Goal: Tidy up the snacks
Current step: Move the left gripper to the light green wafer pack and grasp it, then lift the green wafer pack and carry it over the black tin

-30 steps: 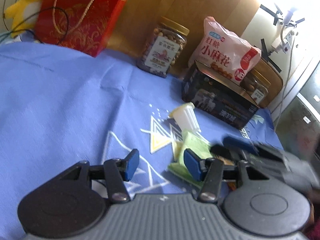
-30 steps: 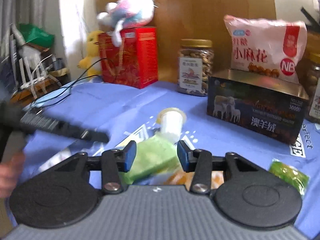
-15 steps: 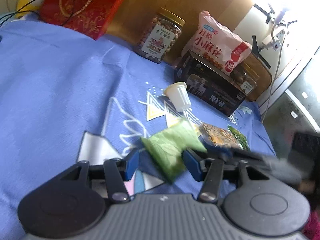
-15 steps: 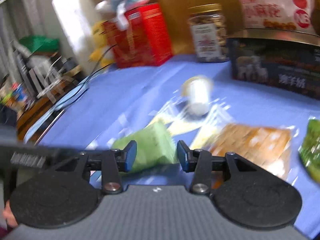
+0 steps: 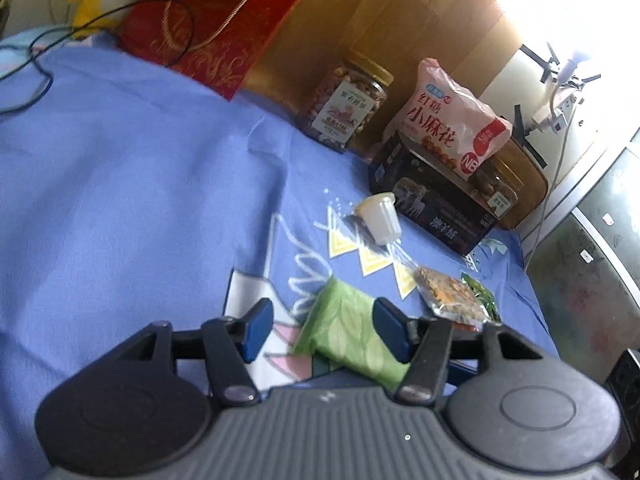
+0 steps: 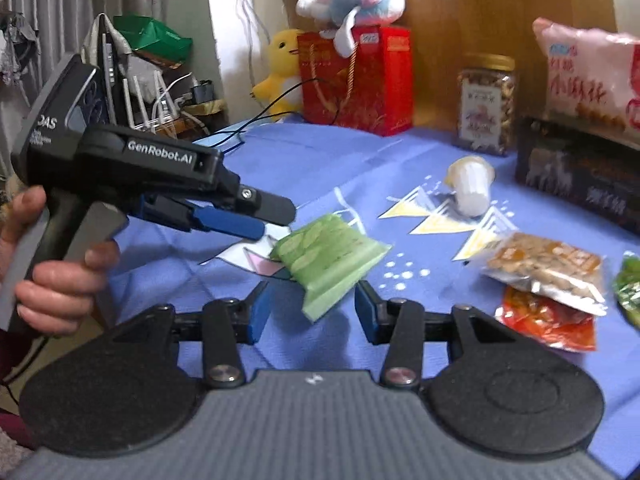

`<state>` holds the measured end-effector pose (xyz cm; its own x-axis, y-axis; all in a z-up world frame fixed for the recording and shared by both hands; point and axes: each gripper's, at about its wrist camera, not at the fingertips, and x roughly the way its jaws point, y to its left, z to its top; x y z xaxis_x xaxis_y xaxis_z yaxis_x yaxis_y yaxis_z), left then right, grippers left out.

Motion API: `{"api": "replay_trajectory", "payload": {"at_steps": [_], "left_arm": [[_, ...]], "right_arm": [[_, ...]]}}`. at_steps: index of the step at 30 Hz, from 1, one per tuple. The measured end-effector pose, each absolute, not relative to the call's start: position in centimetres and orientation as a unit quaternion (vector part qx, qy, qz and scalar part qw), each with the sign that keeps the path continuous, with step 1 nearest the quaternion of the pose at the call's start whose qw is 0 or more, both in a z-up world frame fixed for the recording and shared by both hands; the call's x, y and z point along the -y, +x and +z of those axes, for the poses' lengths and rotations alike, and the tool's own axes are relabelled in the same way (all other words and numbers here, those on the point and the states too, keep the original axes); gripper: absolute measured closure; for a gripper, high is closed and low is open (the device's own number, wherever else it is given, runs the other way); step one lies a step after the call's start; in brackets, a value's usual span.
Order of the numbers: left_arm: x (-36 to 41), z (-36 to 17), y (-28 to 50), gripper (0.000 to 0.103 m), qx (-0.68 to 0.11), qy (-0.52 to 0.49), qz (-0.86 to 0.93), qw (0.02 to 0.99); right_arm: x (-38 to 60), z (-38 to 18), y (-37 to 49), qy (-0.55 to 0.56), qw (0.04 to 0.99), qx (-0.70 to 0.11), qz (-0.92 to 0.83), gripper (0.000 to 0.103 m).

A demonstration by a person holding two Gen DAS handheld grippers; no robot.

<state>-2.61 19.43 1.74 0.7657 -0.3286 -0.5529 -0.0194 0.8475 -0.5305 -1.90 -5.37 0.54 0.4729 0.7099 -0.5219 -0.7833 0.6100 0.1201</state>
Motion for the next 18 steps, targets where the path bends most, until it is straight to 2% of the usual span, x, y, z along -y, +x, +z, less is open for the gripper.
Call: {"api": "replay_trajectory", "payload": {"at_steps": [2,5,11,12,14,15,18], "left_arm": [[-19.0,2.0,-2.1,0.042,-0.331,-0.253,-0.095,0.904],[-17.9,1.7,-1.5,0.042,-0.337,-0.238,-0.109,0.904],[-16.7,0.5,-1.1,0.051,-0.351,-0.22,-0.119,0.902],[-16.7,0.5,-1.2,0.053,-0.351,-0.219,-0.123,0.902],[-16.5,0.3,-1.3,0.057,-0.353,-0.219,-0.13,0.9],[-16.3,0.3,-1.4,0.057,-0.353,-0.217,-0.13,0.901],[-15.4,0.5,-1.7,0.057,-0.35,-0.201,-0.125,0.906]], "right_arm": [[5.5,0.5,-1.9,-0.074,0.865,-0.263,0.422,0.047],[5.4,0.3,-1.9,-0.081,0.869,-0.26,0.414,0.047],[4.2,-0.5,-2.3,-0.122,0.869,-0.251,0.408,0.048],[3.9,-0.6,-2.3,-0.129,0.87,-0.248,0.407,0.049],[3.5,-0.8,-2.4,-0.14,0.87,-0.244,0.406,0.062],[3.3,-1.0,-2.4,-0.145,0.869,-0.245,0.404,0.065],[3.2,-1.2,-2.4,-0.148,0.871,-0.243,0.402,0.065]]}}
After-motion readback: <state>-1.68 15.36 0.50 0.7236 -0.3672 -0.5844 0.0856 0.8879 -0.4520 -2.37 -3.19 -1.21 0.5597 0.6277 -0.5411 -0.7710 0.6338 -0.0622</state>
